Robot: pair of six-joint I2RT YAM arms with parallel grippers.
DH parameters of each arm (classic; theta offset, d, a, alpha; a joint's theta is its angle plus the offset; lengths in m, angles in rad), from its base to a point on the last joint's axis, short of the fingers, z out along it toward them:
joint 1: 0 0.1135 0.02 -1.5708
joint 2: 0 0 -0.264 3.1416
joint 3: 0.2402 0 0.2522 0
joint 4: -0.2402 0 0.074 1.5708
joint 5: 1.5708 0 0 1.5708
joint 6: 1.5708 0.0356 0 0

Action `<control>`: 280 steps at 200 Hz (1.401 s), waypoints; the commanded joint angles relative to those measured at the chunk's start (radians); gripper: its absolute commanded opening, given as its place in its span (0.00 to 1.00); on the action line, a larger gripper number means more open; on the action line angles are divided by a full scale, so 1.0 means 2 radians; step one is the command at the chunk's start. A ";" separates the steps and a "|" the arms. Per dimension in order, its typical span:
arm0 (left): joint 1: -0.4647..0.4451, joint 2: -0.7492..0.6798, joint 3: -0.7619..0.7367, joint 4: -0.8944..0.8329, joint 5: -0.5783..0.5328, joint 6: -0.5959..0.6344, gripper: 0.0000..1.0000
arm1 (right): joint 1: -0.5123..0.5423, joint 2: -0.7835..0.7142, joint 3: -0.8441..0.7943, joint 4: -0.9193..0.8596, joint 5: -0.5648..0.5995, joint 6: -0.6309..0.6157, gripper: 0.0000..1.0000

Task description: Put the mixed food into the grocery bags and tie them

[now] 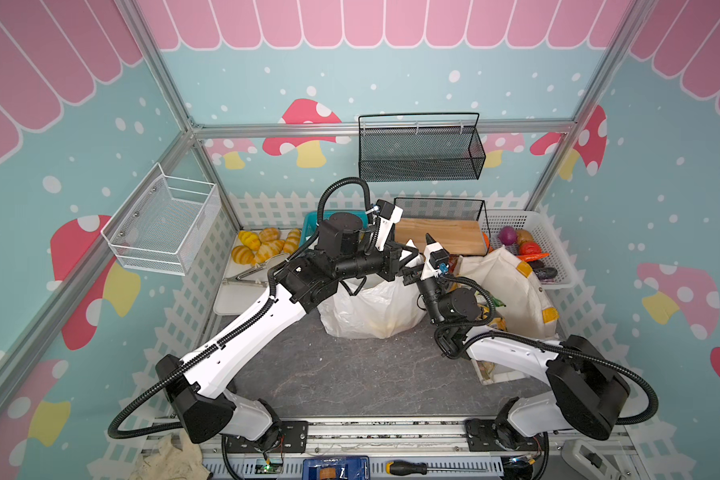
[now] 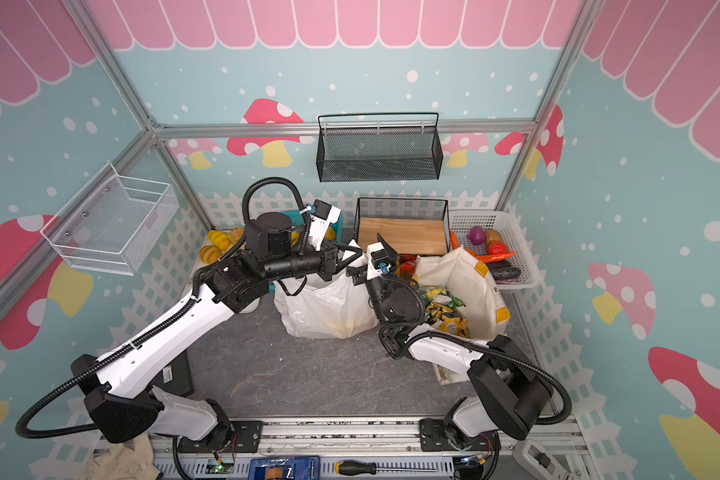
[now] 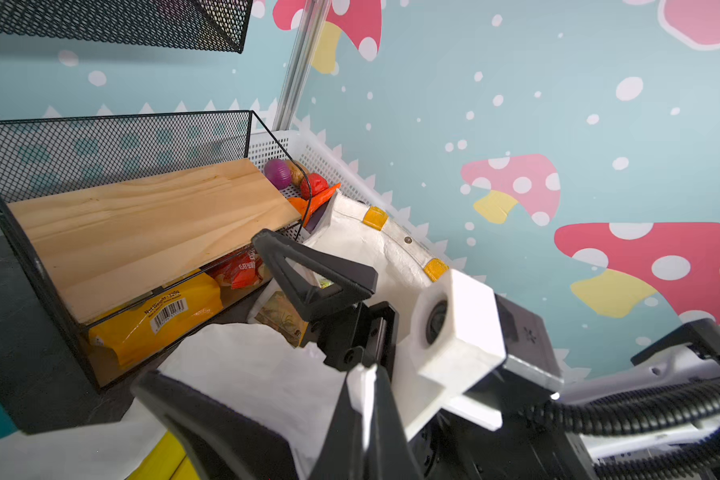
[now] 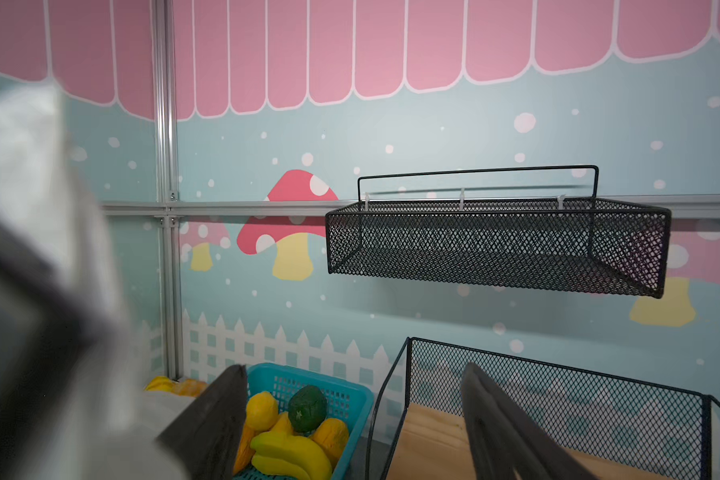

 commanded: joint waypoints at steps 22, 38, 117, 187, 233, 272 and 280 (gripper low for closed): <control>-0.005 -0.021 -0.009 0.019 0.017 -0.024 0.00 | 0.000 0.042 0.024 -0.035 0.085 0.039 0.67; -0.005 -0.030 -0.012 0.019 0.011 -0.019 0.00 | 0.000 0.050 0.002 -0.059 0.094 0.059 0.61; 0.016 -0.029 -0.020 0.012 -0.001 -0.004 0.00 | -0.020 -0.024 -0.032 -0.173 -0.071 0.063 0.67; 0.042 -0.021 -0.019 0.012 0.016 -0.003 0.00 | -0.072 -0.127 0.002 -0.297 -0.352 -0.004 0.94; 0.048 -0.019 -0.016 0.012 0.030 -0.001 0.00 | -0.145 -0.140 0.045 -0.372 -0.527 -0.048 0.96; 0.051 -0.015 -0.013 0.012 0.052 0.000 0.00 | -0.188 -0.032 0.140 -0.414 -0.707 -0.077 0.85; 0.051 -0.015 -0.011 0.012 0.057 0.000 0.00 | -0.189 -0.009 0.151 -0.415 -0.727 -0.077 0.74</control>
